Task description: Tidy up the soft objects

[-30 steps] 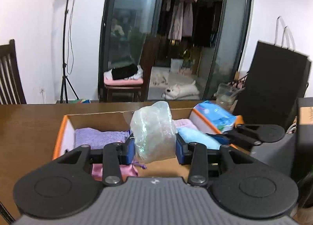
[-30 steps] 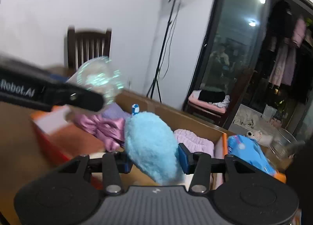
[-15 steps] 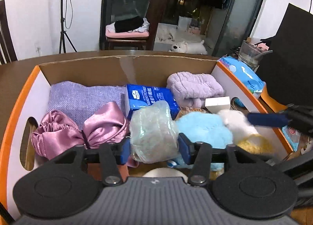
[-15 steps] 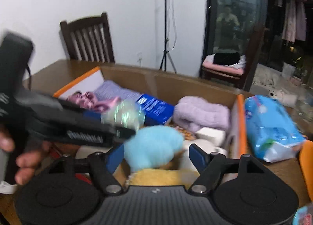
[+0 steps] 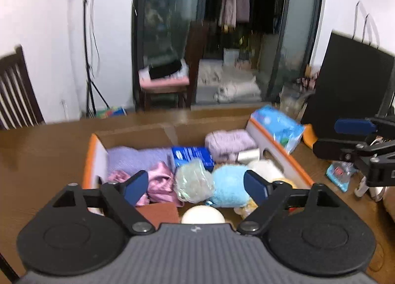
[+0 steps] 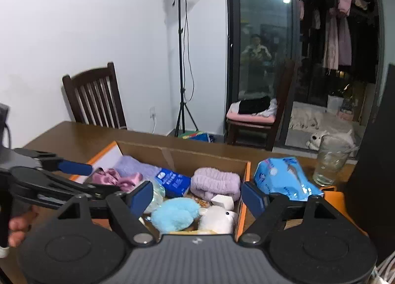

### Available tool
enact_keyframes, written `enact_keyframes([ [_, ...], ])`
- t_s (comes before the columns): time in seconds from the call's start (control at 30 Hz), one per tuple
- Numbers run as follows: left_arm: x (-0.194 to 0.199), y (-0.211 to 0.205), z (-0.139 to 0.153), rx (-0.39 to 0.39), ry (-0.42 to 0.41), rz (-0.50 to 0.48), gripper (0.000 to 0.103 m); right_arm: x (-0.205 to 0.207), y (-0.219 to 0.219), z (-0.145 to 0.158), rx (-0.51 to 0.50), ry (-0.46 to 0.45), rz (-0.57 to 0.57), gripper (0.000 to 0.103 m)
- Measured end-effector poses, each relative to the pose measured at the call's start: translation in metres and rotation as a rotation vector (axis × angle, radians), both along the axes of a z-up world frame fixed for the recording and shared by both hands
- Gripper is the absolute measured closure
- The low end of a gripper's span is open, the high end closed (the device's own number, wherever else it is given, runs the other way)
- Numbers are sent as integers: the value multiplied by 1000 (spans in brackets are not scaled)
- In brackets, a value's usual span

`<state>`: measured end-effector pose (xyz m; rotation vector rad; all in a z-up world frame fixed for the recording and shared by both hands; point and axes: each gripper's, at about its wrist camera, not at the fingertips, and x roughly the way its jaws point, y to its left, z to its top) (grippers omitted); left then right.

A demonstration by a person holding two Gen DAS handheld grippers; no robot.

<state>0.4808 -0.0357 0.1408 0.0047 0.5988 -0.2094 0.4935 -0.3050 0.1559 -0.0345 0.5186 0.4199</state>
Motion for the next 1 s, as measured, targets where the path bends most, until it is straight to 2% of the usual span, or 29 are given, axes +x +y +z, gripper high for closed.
enact_keyframes([
  [0.07, -28, 6, 12, 1, -94, 30, 13, -17, -2, 9, 16, -24, -4, 22],
  [0.13, -61, 11, 18, -3, -229, 81, 4, -35, -2, 13, 27, -61, -14, 19],
  [0.23, -105, 15, 12, -13, -427, 149, 0, -66, -1, 9, 58, -189, -42, 17],
  [0.3, -127, 13, 0, 16, -520, 166, 0, -89, -1, -3, 89, -313, -81, 4],
  [0.37, -139, 11, -12, 30, -524, 184, 0, -110, 1, -20, 109, -423, -141, 2],
  [0.43, -147, 9, -24, 37, -504, 192, 0, -124, 6, -37, 106, -453, -172, 2],
  [0.57, -165, 5, -37, 45, -488, 182, 0, -139, 7, -52, 129, -396, -179, 2],
  [0.83, -214, 4, -38, 26, -513, 169, 0, -183, 5, -59, 131, -406, -191, 2],
  [1.0, -263, 6, -43, 24, -494, 183, 0, -227, 1, -61, 133, -406, -195, 2],
])
